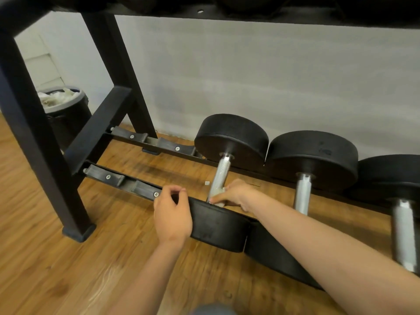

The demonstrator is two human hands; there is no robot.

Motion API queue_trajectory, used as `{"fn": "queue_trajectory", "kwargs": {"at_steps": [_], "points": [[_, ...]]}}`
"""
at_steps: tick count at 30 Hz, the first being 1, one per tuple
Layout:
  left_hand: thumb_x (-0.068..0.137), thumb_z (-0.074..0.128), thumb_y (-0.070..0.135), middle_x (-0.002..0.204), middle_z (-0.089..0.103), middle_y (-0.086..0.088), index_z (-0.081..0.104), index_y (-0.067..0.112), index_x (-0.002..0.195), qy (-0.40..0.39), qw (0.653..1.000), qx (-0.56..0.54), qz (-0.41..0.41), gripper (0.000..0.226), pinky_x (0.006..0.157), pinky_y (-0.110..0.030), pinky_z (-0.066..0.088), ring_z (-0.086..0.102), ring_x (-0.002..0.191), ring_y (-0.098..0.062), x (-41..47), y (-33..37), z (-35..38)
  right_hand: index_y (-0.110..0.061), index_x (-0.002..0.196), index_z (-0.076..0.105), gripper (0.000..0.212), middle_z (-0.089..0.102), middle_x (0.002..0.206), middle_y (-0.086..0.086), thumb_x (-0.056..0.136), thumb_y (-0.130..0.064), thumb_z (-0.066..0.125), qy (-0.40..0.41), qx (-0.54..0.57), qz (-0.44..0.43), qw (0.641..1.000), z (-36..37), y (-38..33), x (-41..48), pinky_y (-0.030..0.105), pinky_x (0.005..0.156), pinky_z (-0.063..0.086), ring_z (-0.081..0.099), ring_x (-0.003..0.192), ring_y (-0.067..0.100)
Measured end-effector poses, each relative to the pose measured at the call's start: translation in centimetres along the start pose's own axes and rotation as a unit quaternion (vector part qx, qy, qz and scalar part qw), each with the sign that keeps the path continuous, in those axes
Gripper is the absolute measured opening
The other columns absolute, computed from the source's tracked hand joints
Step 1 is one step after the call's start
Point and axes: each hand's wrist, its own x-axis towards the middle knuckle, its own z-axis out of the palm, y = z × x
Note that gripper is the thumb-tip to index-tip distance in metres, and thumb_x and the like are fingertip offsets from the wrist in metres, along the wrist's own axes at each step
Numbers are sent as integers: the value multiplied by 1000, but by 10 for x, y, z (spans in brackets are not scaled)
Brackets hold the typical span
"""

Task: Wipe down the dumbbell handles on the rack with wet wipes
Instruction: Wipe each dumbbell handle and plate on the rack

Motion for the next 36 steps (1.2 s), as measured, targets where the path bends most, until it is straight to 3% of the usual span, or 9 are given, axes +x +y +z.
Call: {"fn": "queue_trajectory", "kwargs": {"at_steps": [3, 6, 11, 14, 19, 23, 31, 33, 36], "points": [[98, 51, 30, 111, 55, 0, 59, 28, 97, 0, 1000, -9, -1, 8, 83, -32, 39, 53, 94, -14, -1, 2, -1, -6, 127, 58, 70, 67, 115, 8, 67, -27, 88, -12, 4, 17, 1000, 3, 4, 0, 35, 92, 49, 63, 107, 21], [98, 51, 31, 110, 54, 2, 58, 28, 100, -5, 1000, 0, -1, 8, 84, -32, 40, 54, 96, -15, -2, 3, -2, -5, 124, 56, 63, 67, 117, 10, 71, -21, 86, 6, 48, 17, 999, 1, -4, -2, 26, 73, 53, 65, 100, 17], [97, 52, 32, 105, 53, 7, 58, 29, 99, -3, 1000, 5, 18, 7, 91, -35, 44, 53, 102, -15, -1, 1, -1, -8, 125, 57, 58, 60, 105, 3, 74, -19, 84, 24, 21, 5, 999, 6, 5, -15, 34, 90, 50, 59, 104, 19], [95, 54, 35, 99, 50, 13, 59, 27, 100, -7, 1000, 5, 25, 11, 96, -39, 45, 54, 104, -16, 0, 0, -2, -7, 123, 57, 56, 62, 114, 5, 74, -14, 83, 17, 17, 17, 1000, -3, 3, -15, 37, 99, 48, 58, 111, 21], [95, 55, 32, 106, 54, 5, 60, 25, 99, -3, 1000, -1, 27, 10, 95, -37, 43, 52, 103, -15, 1, -2, 0, -4, 122, 58, 57, 64, 105, 4, 73, -17, 84, 27, 83, 9, 996, 4, 3, -18, 28, 78, 53, 62, 90, 15], [95, 56, 30, 107, 57, 4, 60, 25, 100, -11, 1000, -14, 22, 8, 92, -34, 44, 52, 102, -13, 3, -4, 1, -8, 125, 57, 60, 63, 115, 6, 74, -24, 84, 21, -2, -10, 1000, 6, 1, -25, 33, 88, 49, 60, 106, 20], [95, 56, 33, 104, 61, 5, 58, 27, 96, -6, 1000, -16, 23, 7, 92, -41, 47, 55, 102, -17, 5, -7, 2, -16, 85, 58, 20, 66, 95, -4, 81, -22, 77, 161, 82, -235, 955, 13, 17, -75, 27, 77, 55, 63, 90, 9], [94, 57, 34, 103, 62, 3, 58, 26, 95, 0, 999, -16, 28, 9, 91, -42, 48, 57, 101, -18, 5, -7, 3, -18, 92, 65, 14, 68, 99, -9, 85, -25, 73, 189, 35, -293, 937, 24, 23, -89, 18, 79, 51, 62, 93, 4], [94, 57, 35, 104, 63, 1, 59, 25, 96, 6, 999, -16, 28, 11, 91, -43, 49, 58, 99, -19, 3, -7, 2, -21, 127, 62, 35, 63, 126, -11, 92, -27, 65, 228, -49, -350, 907, 44, 42, -102, 19, 98, 45, 56, 115, 1]]}}
